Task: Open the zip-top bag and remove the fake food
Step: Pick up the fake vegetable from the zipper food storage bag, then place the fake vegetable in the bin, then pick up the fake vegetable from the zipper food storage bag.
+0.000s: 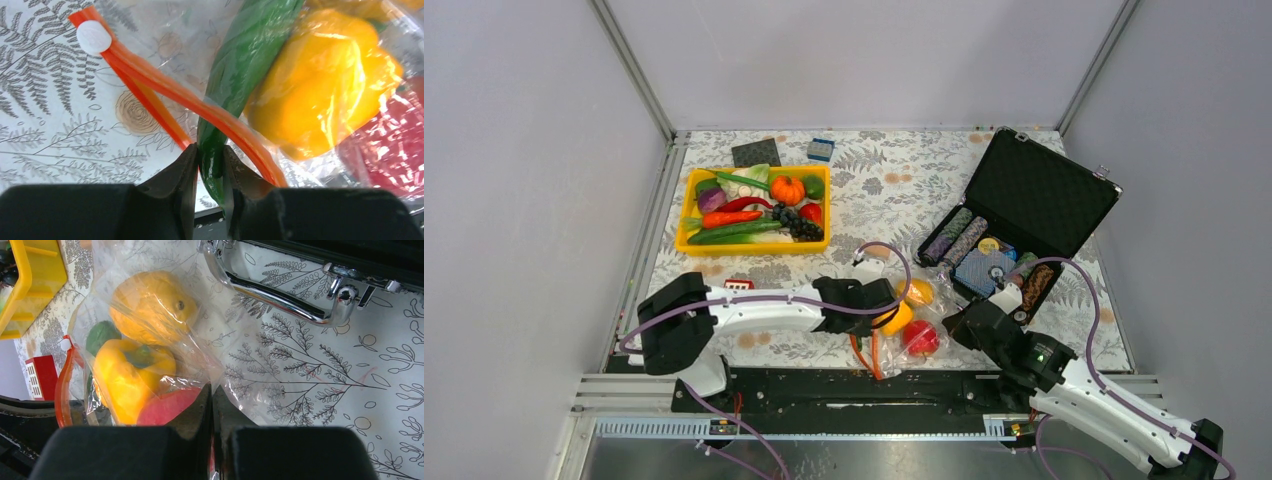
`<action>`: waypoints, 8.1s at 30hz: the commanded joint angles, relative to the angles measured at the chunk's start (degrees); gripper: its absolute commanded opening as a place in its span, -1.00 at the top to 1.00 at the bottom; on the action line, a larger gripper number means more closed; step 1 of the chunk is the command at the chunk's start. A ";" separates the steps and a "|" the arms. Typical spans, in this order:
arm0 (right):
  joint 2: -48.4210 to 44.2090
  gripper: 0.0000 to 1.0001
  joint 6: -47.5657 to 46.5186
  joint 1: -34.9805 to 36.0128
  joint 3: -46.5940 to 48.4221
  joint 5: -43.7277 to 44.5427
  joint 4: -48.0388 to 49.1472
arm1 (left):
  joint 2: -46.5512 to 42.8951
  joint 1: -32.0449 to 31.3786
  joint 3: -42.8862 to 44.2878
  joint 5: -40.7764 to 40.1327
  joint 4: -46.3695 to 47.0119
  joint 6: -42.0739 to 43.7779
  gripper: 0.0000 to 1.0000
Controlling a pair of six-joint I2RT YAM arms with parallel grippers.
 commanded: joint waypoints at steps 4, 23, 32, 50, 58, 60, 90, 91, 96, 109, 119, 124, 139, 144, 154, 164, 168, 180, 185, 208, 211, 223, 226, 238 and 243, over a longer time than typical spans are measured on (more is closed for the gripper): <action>-0.29 1.00 1.30 0.19 -0.38 1.45 0.30 | -1.98 2.17 2.82 3.76 -9.96 6.36 0.73; 0.65 1.00 1.40 0.19 -0.74 2.89 2.09 | -33.50 6.46 -15.83 11.70 -20.83 -4.84 0.63; 1.85 1.00 1.23 0.17 -1.36 2.59 4.37 | -48.47 20.88 -16.79 12.76 -21.95 -3.86 0.56; -1.10 1.00 0.68 0.20 -1.11 3.03 2.65 | -23.77 55.09 17.76 18.23 -14.31 14.69 0.60; -1.21 1.00 0.41 0.19 -0.81 3.19 2.07 | -13.32 58.52 19.43 18.44 -8.22 16.79 0.65; -1.43 1.00 0.37 0.19 -0.75 3.20 1.82 | -11.14 58.85 19.48 18.14 -6.77 18.01 0.65; -1.73 1.00 0.40 0.19 -0.69 3.31 1.21 | 9.41 61.94 28.34 16.87 -5.57 27.45 0.58; -1.78 1.00 0.31 0.19 -0.73 3.26 1.17 | 9.77 61.94 28.52 16.87 -5.57 27.45 0.57; -2.08 1.00 0.42 0.18 -0.48 3.58 0.12 | 10.83 61.94 29.32 17.13 -6.01 27.11 0.49; -2.19 1.00 0.52 0.19 -0.47 3.48 -0.29 | 6.05 61.96 29.43 18.81 -6.37 25.87 0.14; -1.94 1.00 0.36 0.17 -0.15 3.46 -0.29 | -3.37 61.98 28.61 19.15 -9.23 25.68 -0.03; -1.72 1.00 0.52 0.18 0.08 3.60 0.04 | -12.14 61.85 21.04 24.11 -8.44 23.64 -0.04; 0.83 1.00 1.77 0.18 -0.37 1.84 2.44 | -43.44 36.27 -24.28 26.81 6.34 -1.12 0.18; 0.24 1.00 2.61 0.19 -0.57 1.45 2.44 | -46.40 29.01 -33.48 27.04 16.77 -9.81 0.19; 0.23 1.00 3.05 0.19 -0.83 0.73 2.47 | -36.98 17.92 -36.08 25.11 31.49 -16.76 0.24; 0.06 1.00 3.03 0.20 -1.04 0.55 2.40 | -27.91 13.47 -33.83 24.90 37.56 -18.69 0.31; -0.08 1.00 3.14 0.19 -1.27 0.41 2.42 | -26.25 13.07 -32.44 24.83 38.26 -18.25 0.31; -0.15 1.00 3.47 0.19 -1.78 0.05 2.38 | -22.42 12.41 -30.96 25.05 43.93 -18.20 0.31; 0.06 1.00 3.40 0.19 -1.87 -0.08 2.60 | -20.65 12.01 -34.41 25.06 57.51 -17.17 -0.06; 0.15 1.00 3.14 0.19 -1.55 0.31 2.69 | -14.40 9.16 -21.67 14.77 41.07 0.39 -0.19; 0.10 1.00 3.05 0.19 -1.63 0.28 2.61 | -14.68 8.51 -19.97 12.38 38.19 4.84 -0.20; -0.73 1.00 3.28 0.19 -2.16 0.05 2.55 | -14.65 7.56 -20.67 11.55 41.75 15.51 -0.23; -0.64 1.00 3.40 0.20 -2.15 -0.13 2.67 | -15.40 7.31 -21.90 13.64 45.65 16.48 -0.23; -0.73 1.00 3.53 0.18 -2.23 -0.21 2.57 | -12.27 6.37 -22.24 18.17 50.56 18.22 -0.24; -0.86 1.00 3.76 0.19 -2.40 -0.31 2.57 | -10.71 5.83 -21.23 16.27 49.31 19.84 -0.24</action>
